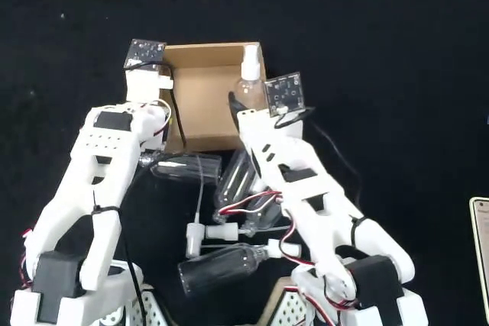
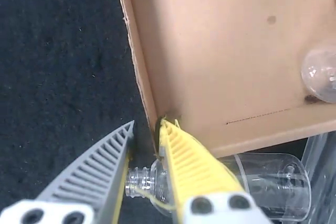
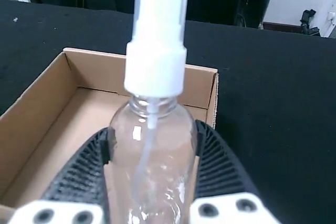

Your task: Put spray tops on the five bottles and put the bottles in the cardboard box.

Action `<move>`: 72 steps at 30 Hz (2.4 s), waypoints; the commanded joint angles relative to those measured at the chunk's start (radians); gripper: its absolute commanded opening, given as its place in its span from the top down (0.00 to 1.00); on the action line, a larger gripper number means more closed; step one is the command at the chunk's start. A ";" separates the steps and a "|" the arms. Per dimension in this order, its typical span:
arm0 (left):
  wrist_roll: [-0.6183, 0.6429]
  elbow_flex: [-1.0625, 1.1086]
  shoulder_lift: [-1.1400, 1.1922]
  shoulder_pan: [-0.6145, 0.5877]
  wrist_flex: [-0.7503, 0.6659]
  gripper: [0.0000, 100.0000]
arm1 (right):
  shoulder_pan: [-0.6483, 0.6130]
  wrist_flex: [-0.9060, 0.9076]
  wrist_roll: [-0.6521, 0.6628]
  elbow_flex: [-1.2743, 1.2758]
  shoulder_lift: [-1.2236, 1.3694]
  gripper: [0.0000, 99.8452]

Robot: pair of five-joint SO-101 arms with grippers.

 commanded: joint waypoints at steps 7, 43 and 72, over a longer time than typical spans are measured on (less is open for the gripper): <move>0.002 -0.047 -0.046 -0.013 -0.012 0.93 | 0.015 -0.026 0.008 -0.113 -0.058 0.99; 0.153 0.197 -0.044 -0.013 -0.331 0.93 | 0.044 -0.664 0.009 -0.338 0.579 0.99; 0.153 0.223 -0.055 -0.013 -0.333 0.93 | 0.051 -0.537 0.009 -0.499 0.740 0.99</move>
